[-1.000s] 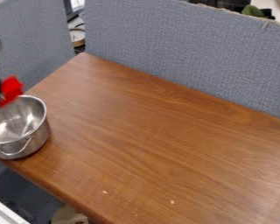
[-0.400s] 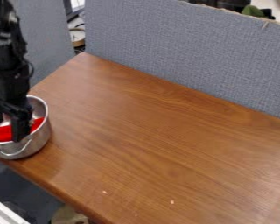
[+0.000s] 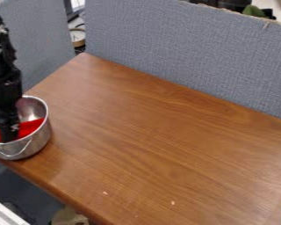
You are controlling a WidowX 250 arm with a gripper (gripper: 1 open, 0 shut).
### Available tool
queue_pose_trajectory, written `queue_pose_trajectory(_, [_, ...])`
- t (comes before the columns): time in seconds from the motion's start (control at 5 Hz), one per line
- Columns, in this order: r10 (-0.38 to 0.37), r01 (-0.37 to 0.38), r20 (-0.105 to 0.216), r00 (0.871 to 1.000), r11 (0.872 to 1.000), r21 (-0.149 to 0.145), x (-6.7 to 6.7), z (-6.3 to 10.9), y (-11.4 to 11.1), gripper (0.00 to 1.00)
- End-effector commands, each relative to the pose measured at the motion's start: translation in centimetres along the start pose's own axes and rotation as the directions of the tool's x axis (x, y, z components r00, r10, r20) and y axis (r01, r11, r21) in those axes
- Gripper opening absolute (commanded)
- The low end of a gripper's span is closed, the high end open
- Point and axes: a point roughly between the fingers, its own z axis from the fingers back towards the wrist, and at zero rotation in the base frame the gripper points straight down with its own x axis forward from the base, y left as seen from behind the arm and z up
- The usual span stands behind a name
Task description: Put the red object in the metal pot
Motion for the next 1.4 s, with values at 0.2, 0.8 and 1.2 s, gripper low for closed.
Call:
queue_pose_trajectory(0.2, [-0.156, 0.154, 0.049, 0.987, 0.987, 0.046, 0.9, -1.3, 0.6, 1.00])
queue_pose_trajectory(0.8, [-0.296, 0.291, 0.063, 0.953, 0.953, 0.080, 4.0, -1.9, -4.0, 1.00])
queue_pose_trajectory(1.2, [-0.275, 0.271, 0.061, 0.960, 0.961, 0.057, 1.5, -3.3, -5.9, 0.00])
